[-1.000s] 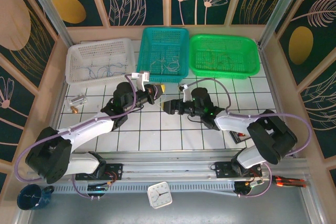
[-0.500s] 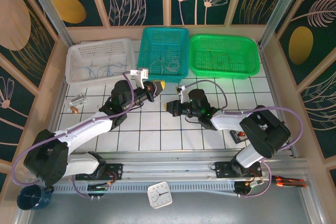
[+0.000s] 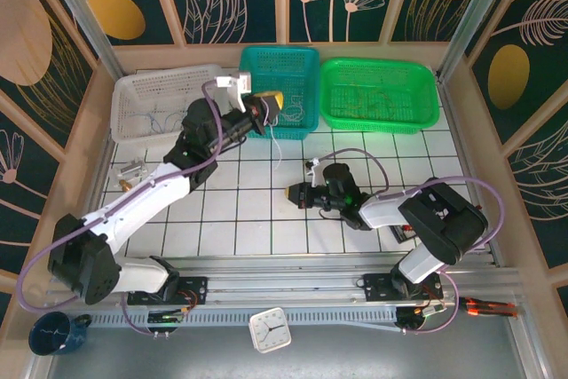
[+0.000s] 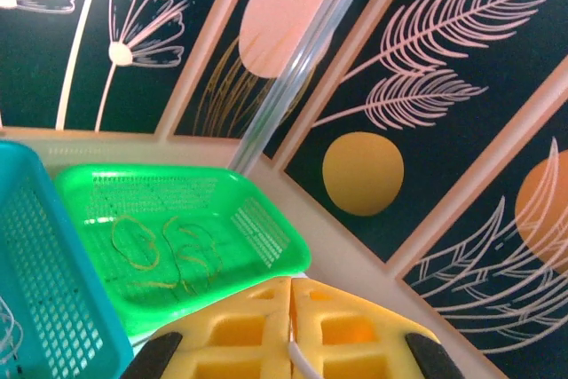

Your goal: Untangle the cables

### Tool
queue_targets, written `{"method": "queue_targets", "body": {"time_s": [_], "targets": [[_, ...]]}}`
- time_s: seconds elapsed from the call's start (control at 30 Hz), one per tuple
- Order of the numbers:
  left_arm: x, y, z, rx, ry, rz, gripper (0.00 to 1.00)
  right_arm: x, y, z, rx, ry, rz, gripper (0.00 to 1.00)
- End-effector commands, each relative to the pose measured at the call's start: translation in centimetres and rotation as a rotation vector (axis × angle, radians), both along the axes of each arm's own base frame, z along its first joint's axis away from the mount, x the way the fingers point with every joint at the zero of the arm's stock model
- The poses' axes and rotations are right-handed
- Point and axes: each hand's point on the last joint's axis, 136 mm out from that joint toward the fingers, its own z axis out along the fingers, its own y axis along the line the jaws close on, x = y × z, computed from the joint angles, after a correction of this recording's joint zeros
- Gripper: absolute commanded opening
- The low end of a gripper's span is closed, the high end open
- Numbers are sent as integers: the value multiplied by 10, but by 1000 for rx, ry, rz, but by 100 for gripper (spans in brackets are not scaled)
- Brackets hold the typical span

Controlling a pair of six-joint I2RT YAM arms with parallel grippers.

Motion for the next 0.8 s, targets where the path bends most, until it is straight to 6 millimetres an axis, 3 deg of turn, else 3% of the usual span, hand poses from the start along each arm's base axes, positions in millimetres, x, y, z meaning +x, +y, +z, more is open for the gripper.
{"method": "queue_targets", "body": {"time_s": [0.0,0.1,0.2,0.3,0.33,0.4,0.5,0.77], "targets": [[23,-4,-1,57,-1,12,0,4,2,13,42,-40,-24,4],[47,-6,5,72,-13,29,0,8,-2,25,31,-71,-45,45],[75,-7,11,89,-23,51,0,14,-11,34,-3,-103,-80,64],[106,-8,19,117,-36,80,0,21,-27,46,-17,-131,-126,71],[121,-10,10,139,-24,94,0,22,-33,50,-20,-138,-141,73],[141,-10,17,155,-36,119,0,27,-47,56,-31,-147,-179,75],[172,-13,11,184,-30,157,0,32,-69,71,-31,-173,-236,77],[245,-22,-31,287,33,221,2,38,-134,110,-49,-246,-403,83]]}}
